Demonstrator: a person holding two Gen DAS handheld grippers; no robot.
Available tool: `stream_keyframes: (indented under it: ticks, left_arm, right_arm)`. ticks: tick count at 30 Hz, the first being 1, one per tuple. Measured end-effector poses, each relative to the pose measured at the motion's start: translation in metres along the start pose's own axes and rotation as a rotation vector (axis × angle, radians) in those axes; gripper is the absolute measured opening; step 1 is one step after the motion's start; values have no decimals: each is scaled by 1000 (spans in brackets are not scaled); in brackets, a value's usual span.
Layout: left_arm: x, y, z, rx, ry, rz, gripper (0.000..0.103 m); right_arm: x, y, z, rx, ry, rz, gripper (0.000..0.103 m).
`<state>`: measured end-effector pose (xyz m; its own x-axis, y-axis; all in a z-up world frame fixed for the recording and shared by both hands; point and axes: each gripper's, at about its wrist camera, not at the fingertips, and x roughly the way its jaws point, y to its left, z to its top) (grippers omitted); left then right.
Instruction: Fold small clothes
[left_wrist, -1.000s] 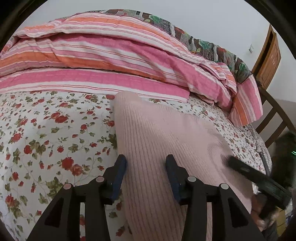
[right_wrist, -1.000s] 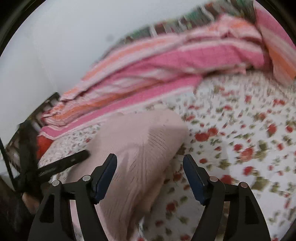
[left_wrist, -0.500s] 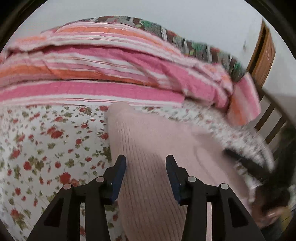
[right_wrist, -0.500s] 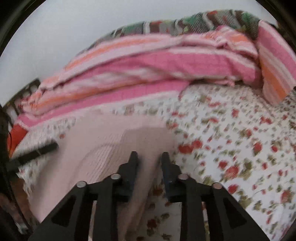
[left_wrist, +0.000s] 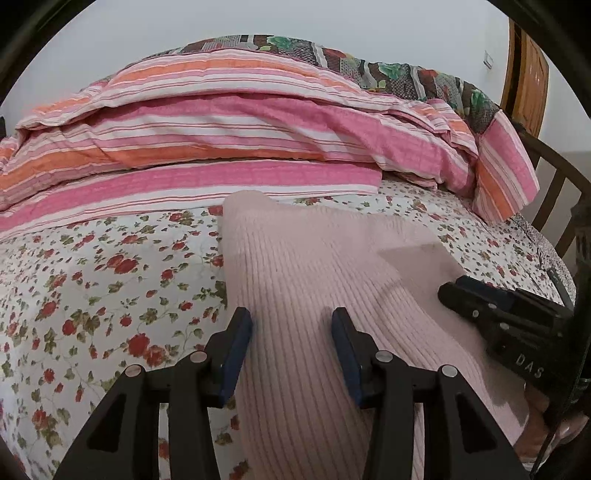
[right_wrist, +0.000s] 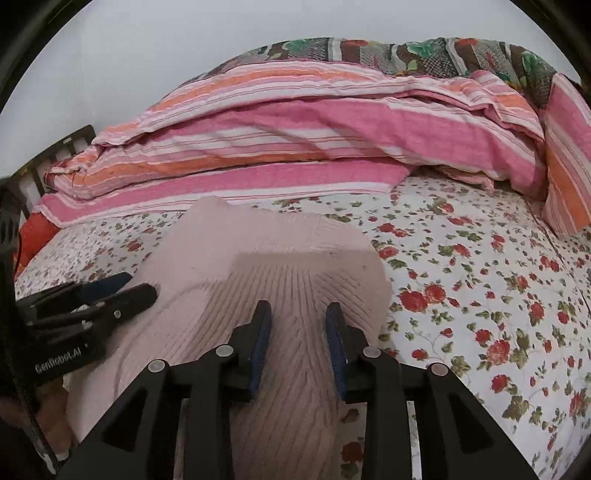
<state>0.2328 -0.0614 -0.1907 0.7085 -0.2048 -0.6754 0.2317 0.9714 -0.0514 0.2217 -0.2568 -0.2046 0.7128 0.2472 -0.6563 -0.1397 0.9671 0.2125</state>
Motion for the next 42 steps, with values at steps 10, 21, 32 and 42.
stream_keyframes:
  ticks: [10,21,32,42]
  left_arm:
    - [-22,13,-19,-72,2,-63,50]
    - [-45,26,-56,-117,14,-171,58]
    - [-70,33,-80,-120,5,-189,58]
    - [-80,30,-81,-139,-15,-142,58]
  right_arm:
    - [-31,-17,-16,70,-4,27,48]
    - [-49,-7,-42,125,4,155,23]
    - [-60,-6,-56,110,-41,18,11]
    - [-90,26,-53,26,-136,-21,23]
